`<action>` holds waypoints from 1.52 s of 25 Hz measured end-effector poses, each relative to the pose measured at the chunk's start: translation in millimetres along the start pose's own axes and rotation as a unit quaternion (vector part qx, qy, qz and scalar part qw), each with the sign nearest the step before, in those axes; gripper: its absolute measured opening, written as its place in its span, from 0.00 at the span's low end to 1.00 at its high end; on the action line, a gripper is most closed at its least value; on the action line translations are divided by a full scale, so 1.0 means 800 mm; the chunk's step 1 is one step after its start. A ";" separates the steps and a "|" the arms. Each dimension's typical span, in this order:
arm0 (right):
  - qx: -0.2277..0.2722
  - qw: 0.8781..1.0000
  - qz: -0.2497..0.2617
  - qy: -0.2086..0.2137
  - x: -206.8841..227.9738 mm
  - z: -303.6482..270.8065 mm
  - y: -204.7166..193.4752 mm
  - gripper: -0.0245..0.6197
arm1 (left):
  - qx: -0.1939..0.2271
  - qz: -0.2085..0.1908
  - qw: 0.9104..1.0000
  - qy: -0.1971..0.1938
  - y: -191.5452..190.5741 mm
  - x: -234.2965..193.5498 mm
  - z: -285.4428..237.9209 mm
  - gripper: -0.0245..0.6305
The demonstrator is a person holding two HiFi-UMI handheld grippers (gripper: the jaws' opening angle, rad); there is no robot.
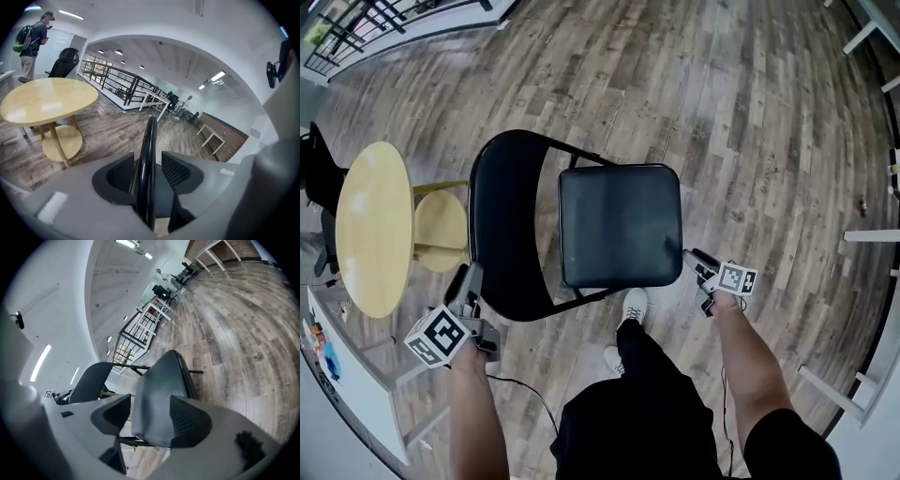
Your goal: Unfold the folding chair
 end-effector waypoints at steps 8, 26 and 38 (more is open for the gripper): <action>0.018 0.996 0.083 0.024 -0.187 0.031 -0.009 0.29 | 0.063 -0.010 0.998 0.009 0.022 0.022 0.129 0.22; 0.077 0.967 0.080 0.228 -0.521 0.273 -0.143 0.05 | -0.015 -0.111 0.990 -0.088 -0.205 0.148 0.345 0.05; -0.029 0.940 0.335 0.059 -0.552 0.373 -0.228 0.05 | -0.013 -0.153 0.979 -0.133 -0.253 0.260 0.381 0.05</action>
Point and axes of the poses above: the fingertips, and each gripper's own axes: z backward along the fingers, x to its right, y out of its top, the point moved 2 cm from there along z, backward along the fingers, and after that the axes turned 6 degrees about -x, right-handed, at the moved point
